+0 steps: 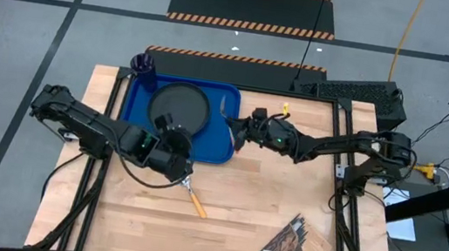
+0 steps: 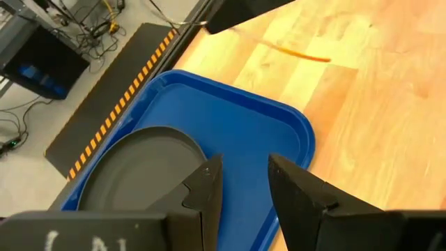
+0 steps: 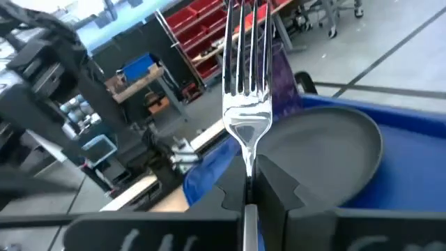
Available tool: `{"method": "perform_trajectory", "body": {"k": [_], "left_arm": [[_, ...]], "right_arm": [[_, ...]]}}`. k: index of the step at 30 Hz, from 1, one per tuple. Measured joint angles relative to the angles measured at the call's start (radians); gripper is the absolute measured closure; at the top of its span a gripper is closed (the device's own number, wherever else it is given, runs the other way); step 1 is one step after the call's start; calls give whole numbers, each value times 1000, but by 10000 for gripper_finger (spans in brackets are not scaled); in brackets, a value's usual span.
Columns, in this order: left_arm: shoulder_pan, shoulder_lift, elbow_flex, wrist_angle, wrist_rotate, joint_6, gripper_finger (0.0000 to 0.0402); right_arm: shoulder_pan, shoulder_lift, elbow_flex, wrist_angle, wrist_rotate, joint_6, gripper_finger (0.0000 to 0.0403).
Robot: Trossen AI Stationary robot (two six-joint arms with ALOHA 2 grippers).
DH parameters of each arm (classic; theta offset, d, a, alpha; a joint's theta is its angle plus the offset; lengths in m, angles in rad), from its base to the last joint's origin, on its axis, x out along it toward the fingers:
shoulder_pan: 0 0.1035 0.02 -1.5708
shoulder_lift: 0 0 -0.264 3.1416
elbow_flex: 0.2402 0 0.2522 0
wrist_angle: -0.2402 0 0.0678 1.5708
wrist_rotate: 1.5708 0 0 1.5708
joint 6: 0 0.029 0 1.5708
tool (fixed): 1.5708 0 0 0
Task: Pick and place plate/cup/fork/spoon on tray
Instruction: Put the orange fork on the blue tray beside the black plate
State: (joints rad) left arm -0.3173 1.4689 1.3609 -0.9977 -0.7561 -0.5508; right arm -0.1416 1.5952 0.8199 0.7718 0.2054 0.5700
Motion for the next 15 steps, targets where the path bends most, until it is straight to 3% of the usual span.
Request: {"method": "perform_trajectory", "body": {"k": [11, 15], "left_arm": [[-20, 0, 0, -15, -7, -2, 282], [-20, 0, 0, -27, -7, -3, 282]], "right_arm": [[-21, 266, 218, 78, 5, 94, 399], [-21, 329, 236, 105, 93, 115, 399]]}}
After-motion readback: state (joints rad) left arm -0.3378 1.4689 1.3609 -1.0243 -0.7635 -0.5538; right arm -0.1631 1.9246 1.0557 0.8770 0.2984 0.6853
